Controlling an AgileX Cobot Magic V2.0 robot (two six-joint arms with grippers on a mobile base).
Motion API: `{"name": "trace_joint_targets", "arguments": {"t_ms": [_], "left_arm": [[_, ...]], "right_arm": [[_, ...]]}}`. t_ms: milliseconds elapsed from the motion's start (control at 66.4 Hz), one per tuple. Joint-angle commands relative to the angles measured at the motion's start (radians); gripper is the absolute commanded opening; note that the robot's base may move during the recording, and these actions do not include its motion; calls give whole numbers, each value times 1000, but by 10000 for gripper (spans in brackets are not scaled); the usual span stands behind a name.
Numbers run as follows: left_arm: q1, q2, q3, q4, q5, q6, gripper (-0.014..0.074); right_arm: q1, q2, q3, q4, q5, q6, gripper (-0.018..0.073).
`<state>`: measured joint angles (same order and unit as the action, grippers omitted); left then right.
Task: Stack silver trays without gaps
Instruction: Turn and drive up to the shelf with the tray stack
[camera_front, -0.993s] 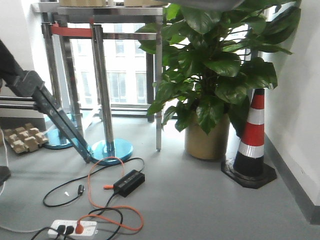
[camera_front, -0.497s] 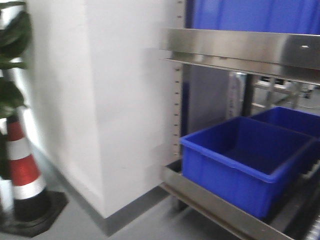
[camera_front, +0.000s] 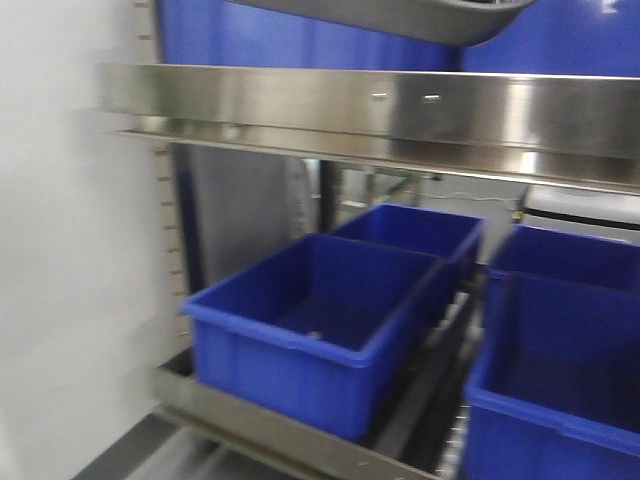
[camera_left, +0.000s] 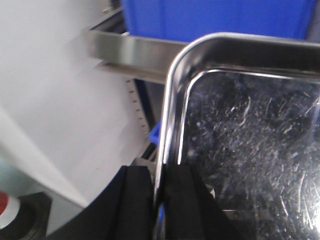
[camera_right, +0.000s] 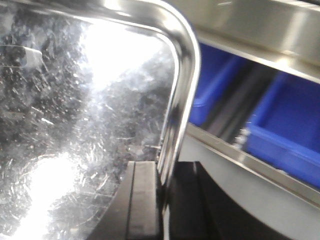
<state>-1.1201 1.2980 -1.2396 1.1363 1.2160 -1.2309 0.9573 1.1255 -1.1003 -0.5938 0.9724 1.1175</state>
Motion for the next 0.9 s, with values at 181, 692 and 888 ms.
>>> {"name": "trace_joint_targets", "arguments": {"t_ms": [181,692,888], "left_arm": [[-19,2,-4,-5,-109,-10,-16],[-19,2,-4,-5,-109,-10,-16],[-19,2,-4,-5,-109,-10,-16]], "right_arm": [[17,1,-13,-4,-588,-20,-22],[17,1,-13,-4,-590,-20,-22],[17,1,-13,-4,-590,-20,-22]]}}
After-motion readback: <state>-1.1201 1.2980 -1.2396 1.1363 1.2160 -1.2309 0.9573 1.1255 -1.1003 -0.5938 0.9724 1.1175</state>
